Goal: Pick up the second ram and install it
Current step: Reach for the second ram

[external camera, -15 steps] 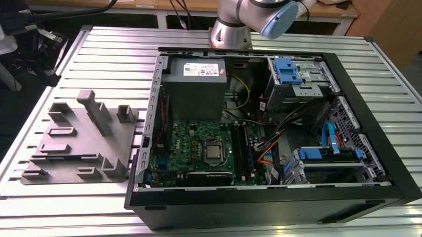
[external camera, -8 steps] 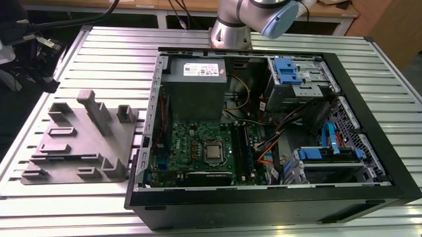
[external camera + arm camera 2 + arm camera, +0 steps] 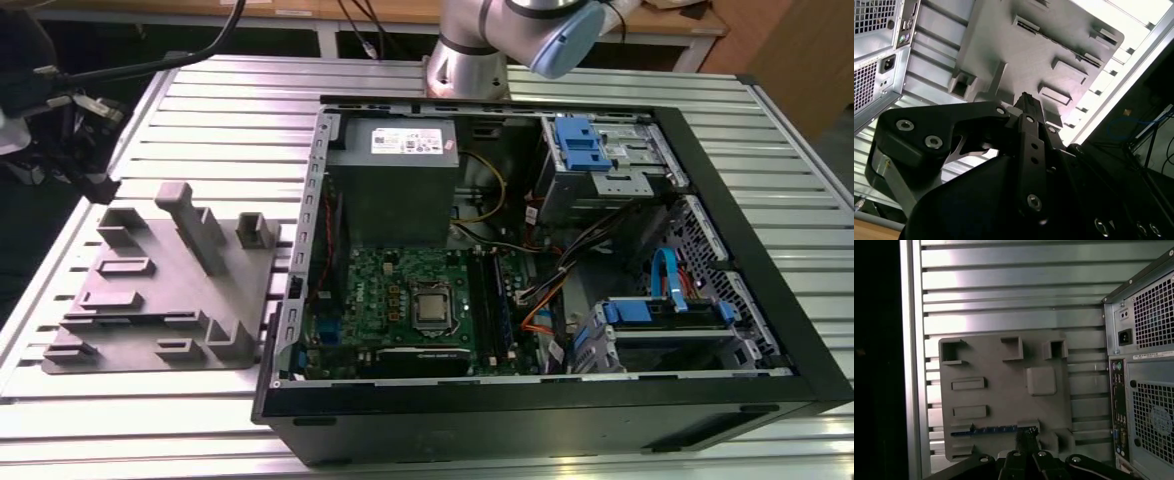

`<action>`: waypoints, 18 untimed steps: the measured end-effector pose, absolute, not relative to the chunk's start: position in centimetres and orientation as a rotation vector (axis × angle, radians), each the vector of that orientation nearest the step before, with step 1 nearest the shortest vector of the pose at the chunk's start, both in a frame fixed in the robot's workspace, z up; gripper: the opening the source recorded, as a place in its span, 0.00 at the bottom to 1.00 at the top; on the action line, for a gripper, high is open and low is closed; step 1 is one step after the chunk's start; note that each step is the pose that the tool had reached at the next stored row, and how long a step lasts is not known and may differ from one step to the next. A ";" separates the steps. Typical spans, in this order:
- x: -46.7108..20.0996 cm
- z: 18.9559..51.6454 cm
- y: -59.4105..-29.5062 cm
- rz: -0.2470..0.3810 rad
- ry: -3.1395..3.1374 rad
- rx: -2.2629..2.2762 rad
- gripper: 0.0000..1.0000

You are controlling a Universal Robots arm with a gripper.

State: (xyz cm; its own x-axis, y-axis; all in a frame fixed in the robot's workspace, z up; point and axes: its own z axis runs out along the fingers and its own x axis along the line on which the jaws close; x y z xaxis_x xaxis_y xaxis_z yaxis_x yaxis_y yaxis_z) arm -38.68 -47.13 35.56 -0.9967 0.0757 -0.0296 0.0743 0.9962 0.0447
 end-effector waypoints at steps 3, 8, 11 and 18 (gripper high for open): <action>-38.7 35.3 -47.5 0.068 3.107 0.117 0.07; -38.8 34.9 -48.2 0.068 3.107 0.117 0.07; -38.9 34.8 -48.3 0.068 3.107 0.117 0.07; -38.9 34.7 -48.5 0.073 3.107 0.117 0.07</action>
